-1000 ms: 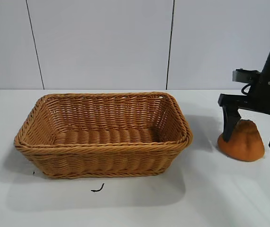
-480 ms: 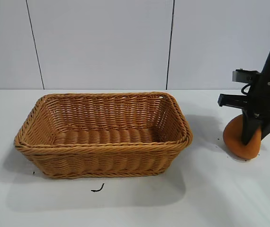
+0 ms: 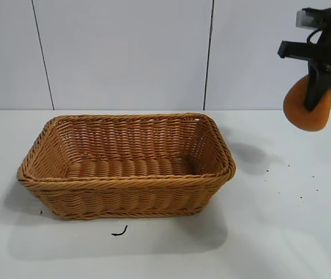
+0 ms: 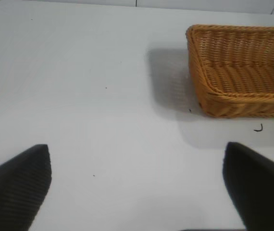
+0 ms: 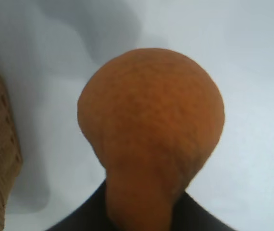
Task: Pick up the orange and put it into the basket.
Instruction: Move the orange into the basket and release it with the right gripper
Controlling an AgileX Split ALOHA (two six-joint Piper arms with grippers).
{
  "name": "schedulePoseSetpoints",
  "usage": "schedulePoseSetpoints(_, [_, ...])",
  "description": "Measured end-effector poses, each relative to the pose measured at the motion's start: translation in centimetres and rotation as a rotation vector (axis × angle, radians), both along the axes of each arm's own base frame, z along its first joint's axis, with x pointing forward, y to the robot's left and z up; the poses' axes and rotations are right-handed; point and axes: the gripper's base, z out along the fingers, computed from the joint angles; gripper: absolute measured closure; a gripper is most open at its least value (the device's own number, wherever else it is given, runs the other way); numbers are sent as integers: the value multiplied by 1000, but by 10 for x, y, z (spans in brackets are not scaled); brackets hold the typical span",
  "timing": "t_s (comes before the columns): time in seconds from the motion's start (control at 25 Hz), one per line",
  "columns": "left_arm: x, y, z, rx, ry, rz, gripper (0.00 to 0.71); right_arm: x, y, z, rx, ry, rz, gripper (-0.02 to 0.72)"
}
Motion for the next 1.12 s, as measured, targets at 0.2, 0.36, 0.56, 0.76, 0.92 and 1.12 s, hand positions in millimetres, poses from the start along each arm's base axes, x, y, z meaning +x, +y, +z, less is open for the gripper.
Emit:
schedulePoseSetpoints(0.2, [0, 0, 0, 0, 0, 0, 14, -13, 55, 8, 15, -27, 120, 643])
schedulePoseSetpoints(0.36, [0, 0, 0, 0, 0, 0, 14, -28, 97, 8, 33, -53, 201, 643])
schedulePoseSetpoints(0.56, [0, 0, 0, 0, 0, 0, 14, -39, 144, -12, 55, -51, 281, 643])
schedulePoseSetpoints(0.76, [0, 0, 0, 0, 0, 0, 14, -38, 176, -52, 52, -16, 323, 643])
schedulePoseSetpoints(0.92, [0, 0, 0, 0, 0, 0, 14, -29, 185, -94, 31, 35, 303, 643])
schedulePoseSetpoints(1.12, [0, 0, 0, 0, 0, 0, 14, -25, 188, -137, -9, 112, 294, 643])
